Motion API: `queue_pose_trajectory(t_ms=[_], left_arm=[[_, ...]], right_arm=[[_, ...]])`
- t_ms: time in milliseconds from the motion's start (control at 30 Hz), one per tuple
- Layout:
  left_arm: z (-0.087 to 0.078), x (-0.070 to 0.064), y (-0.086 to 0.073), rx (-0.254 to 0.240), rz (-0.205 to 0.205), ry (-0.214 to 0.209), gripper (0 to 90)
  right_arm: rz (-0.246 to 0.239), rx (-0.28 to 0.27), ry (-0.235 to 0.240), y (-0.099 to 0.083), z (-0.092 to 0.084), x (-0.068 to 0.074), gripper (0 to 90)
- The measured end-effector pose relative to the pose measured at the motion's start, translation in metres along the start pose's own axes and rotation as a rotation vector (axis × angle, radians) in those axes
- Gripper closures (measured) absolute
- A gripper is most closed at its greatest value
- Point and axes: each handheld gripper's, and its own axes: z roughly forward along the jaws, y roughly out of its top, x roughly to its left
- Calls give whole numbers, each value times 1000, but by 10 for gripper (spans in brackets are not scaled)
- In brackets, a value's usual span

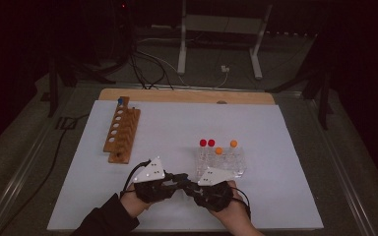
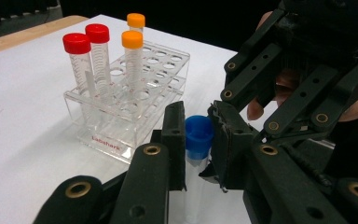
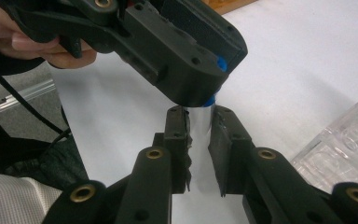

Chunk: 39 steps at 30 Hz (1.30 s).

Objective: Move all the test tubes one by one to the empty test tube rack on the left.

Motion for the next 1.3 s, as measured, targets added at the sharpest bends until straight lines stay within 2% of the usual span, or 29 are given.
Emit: queue_pose_trajectory(t_ms=[133,333,467,633,800,1100,1300], left_arm=[[-1,0,1,3,1,-4,779],[-7,4,2,12,19,24,780],[-12,9,3,21,18,40,780],[-16,19,3,26,4,62,781],[-22,29,7,32,10,95,780],[-45,50,20,21,7,173,781],[-61,63,29,3,-1,222,781]], right_arm=[[5,-3,20,-1,0,-2,763],[-1,-27,32,-1,-8,-2,696],[4,-51,16,-1,-14,-6,637],[15,-83,2,-2,-22,-11,527],[28,-117,-15,-1,-27,-15,410],[53,-149,-46,0,-31,-18,177],[68,-161,-31,0,-32,-19,94]])
